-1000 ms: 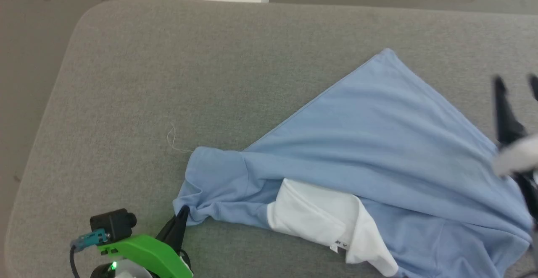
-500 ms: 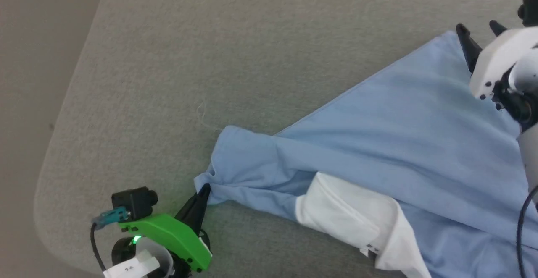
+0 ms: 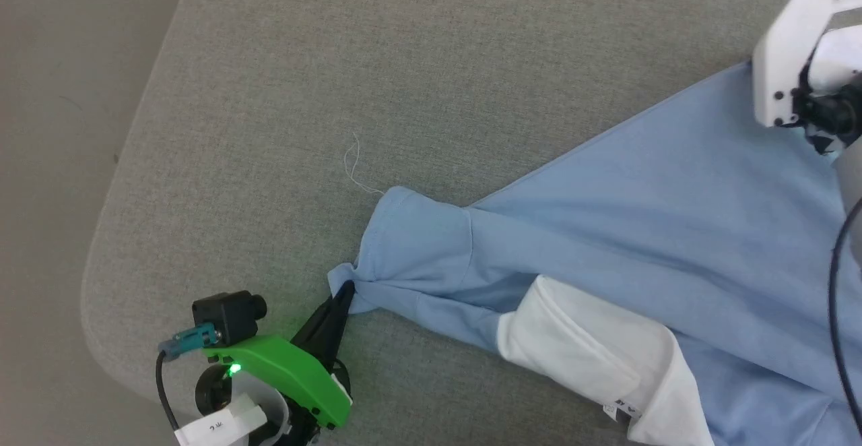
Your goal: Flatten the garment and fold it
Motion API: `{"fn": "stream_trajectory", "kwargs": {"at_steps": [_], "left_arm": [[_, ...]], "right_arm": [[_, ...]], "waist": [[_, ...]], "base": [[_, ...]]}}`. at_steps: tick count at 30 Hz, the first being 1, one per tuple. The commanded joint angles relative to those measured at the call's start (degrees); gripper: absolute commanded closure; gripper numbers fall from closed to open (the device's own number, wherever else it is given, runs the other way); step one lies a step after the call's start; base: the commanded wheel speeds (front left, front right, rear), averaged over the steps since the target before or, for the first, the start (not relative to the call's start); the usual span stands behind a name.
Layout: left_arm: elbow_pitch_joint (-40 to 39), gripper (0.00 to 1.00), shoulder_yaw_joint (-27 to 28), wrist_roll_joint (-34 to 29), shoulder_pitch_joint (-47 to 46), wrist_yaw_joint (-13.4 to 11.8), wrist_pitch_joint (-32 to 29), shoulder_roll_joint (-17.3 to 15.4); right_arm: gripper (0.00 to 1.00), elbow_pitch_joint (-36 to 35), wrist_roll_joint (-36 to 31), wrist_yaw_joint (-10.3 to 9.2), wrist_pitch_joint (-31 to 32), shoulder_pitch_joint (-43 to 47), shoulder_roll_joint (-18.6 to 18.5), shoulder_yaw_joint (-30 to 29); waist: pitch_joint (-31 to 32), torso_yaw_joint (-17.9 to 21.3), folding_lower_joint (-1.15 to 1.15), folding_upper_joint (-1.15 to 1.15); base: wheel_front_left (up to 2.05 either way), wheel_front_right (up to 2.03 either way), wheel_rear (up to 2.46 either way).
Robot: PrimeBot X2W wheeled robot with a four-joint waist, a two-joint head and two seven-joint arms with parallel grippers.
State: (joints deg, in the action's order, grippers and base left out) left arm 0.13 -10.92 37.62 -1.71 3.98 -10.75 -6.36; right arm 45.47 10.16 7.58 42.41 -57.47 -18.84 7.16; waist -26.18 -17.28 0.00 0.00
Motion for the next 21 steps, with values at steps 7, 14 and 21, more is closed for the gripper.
{"fn": "stream_trajectory", "kwargs": {"at_steps": [7, 14, 21], "left_arm": [[1.19, 1.00, 0.26, 0.07, -0.27, -0.66, -0.05, -0.74], [0.66, 1.00, 1.19, 0.21, 2.36, -1.64, -0.13, -1.90], [-1.58, 1.00, 2.20, 0.40, 6.30, -3.25, -1.15, -3.34]], "right_arm": [[1.00, -5.54, 0.18, -0.09, -13.01, 7.56, -0.14, 1.08], [1.00, -12.08, 2.72, -0.09, -36.08, 18.27, 1.47, -3.25], [1.00, -19.99, 5.36, -0.09, -45.61, 32.71, 3.54, -7.78]], "waist": [[2.80, 2.51, 0.00, 0.00], [9.14, 6.51, 0.00, 0.00], [15.57, 11.33, 0.00, 0.00]], "base": [[0.00, 0.00, 0.00], [0.00, 0.00, 0.00], [0.00, 0.00, 0.00]]}}
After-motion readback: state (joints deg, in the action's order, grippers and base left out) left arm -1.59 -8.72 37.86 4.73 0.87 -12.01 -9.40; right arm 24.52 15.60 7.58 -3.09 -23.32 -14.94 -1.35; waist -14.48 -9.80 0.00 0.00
